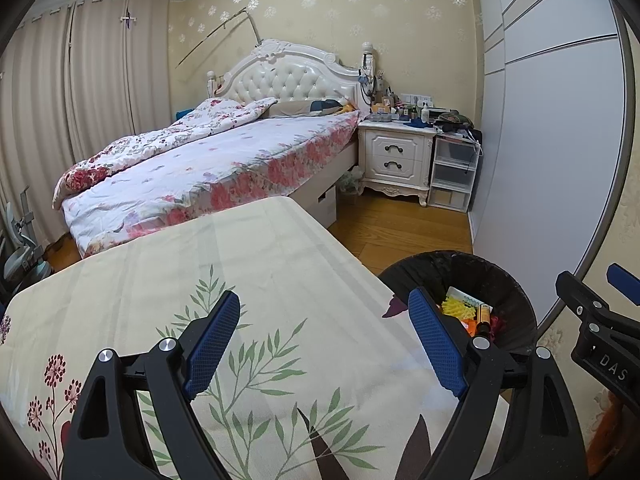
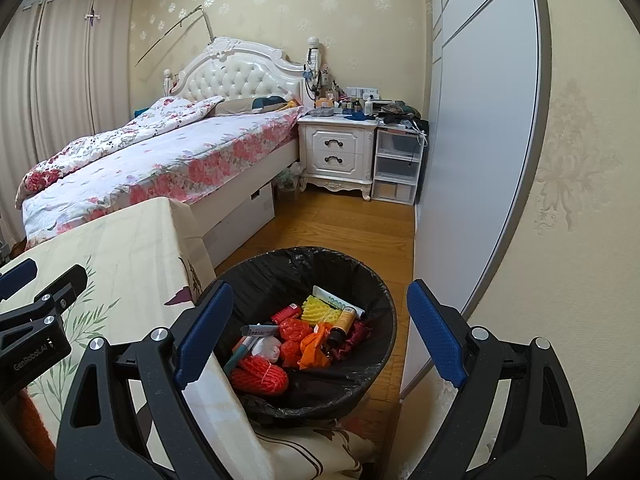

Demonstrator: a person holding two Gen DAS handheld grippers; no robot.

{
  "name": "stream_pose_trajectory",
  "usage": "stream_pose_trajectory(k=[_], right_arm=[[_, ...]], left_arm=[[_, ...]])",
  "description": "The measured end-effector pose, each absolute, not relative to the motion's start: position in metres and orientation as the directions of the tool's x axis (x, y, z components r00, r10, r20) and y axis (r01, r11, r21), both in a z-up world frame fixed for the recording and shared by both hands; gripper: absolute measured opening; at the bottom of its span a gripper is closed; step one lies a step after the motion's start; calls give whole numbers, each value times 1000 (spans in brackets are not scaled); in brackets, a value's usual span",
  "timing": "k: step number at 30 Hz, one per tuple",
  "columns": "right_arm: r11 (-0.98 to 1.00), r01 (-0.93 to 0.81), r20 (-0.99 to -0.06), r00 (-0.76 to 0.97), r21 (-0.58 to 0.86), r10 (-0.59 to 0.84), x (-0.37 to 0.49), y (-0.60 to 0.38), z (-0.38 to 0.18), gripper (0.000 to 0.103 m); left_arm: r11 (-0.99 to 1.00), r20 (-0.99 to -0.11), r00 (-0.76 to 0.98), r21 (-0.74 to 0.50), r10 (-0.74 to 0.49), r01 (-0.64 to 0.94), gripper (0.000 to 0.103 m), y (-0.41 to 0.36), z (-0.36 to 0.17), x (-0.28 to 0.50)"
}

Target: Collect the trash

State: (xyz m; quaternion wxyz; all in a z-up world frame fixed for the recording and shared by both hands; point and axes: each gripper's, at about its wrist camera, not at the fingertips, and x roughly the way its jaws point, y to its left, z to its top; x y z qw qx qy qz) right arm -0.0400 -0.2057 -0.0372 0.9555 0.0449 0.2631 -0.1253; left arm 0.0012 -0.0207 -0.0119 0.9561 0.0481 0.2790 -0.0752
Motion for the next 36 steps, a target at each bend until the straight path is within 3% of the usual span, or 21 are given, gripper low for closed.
stream_pose_trajectory(k=[36], right_arm=[[965,261,-517,829,18,-214,-41,-208,-36,87]], left_arm=[[984,-539,834,51,-117,171,84,-19,-12,1]])
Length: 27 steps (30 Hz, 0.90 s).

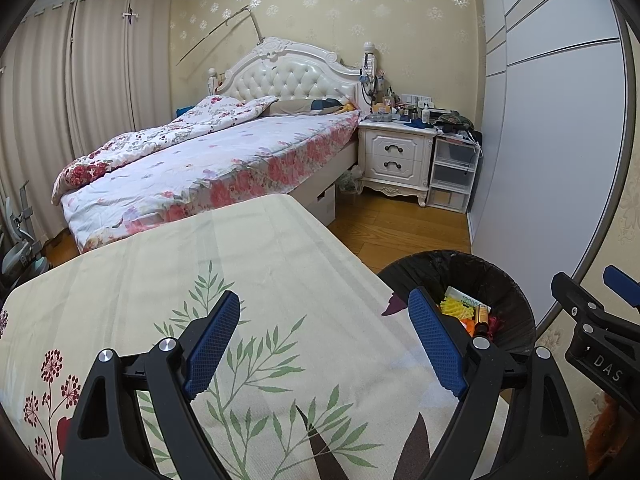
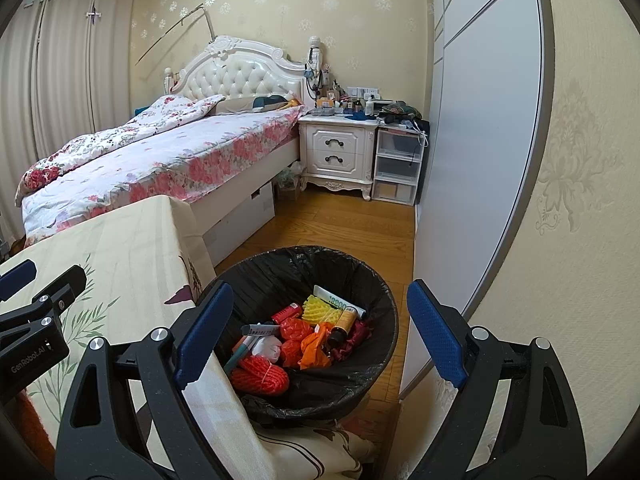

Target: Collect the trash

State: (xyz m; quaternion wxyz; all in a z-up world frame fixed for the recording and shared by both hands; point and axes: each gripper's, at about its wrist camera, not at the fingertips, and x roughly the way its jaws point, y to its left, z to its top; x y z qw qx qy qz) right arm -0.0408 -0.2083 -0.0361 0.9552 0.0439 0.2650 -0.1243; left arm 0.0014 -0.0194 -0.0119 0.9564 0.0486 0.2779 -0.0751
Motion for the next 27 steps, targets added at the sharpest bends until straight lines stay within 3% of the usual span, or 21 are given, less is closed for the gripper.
stream_pose_trajectory(k=[27], right_arm=[[966,259,-520,827,15,-214,-39,-208,-37,87]], left_arm=[[983,-539,833,51,-120,174,84,-21,-16,-2]])
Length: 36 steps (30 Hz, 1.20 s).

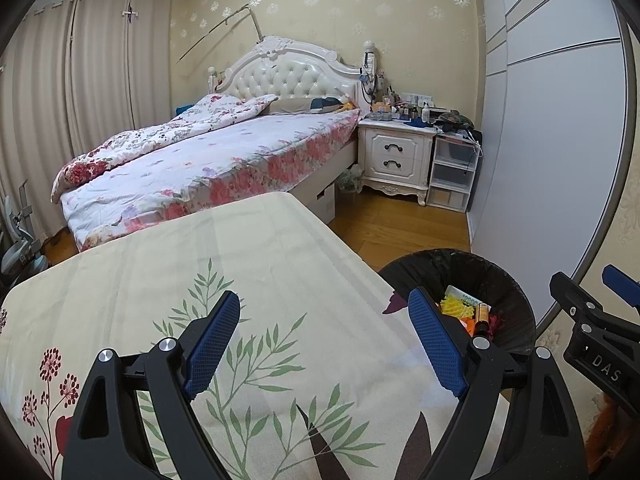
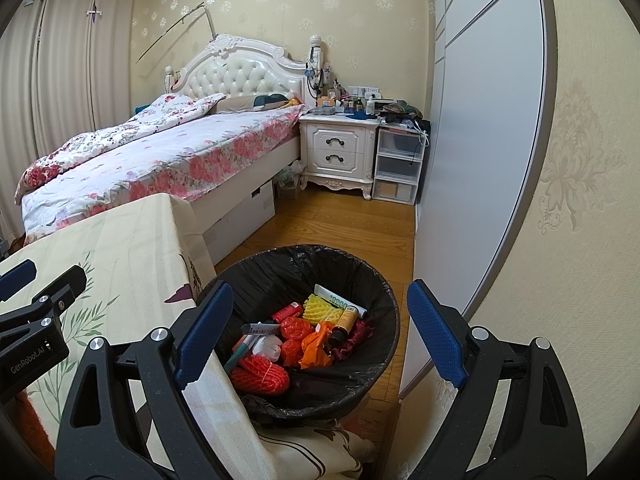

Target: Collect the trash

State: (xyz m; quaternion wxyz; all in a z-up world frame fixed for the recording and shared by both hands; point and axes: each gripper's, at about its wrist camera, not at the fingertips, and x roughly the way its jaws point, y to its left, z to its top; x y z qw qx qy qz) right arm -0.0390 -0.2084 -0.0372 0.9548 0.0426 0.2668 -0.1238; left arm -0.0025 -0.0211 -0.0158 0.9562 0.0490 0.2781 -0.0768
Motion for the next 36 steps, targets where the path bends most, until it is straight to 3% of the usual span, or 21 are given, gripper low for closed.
stream_pose_trajectory(k=[19,25,36], right_arm=[[966,258,-521,826,14,-213,-39,-207,-37,87],[967,254,-523,826,12,-210,-37,-204,-41,87],[979,204,-532,830,8,-168,-26,-184,-43,87]], left_arm=[[975,-551,811,-17,-194,221,85,-24,-20,-2],[982,-513,850,60,-122,178,86,-29,-16,-6],[990,-591,804,59,-70,130,86,-3,-21,5]])
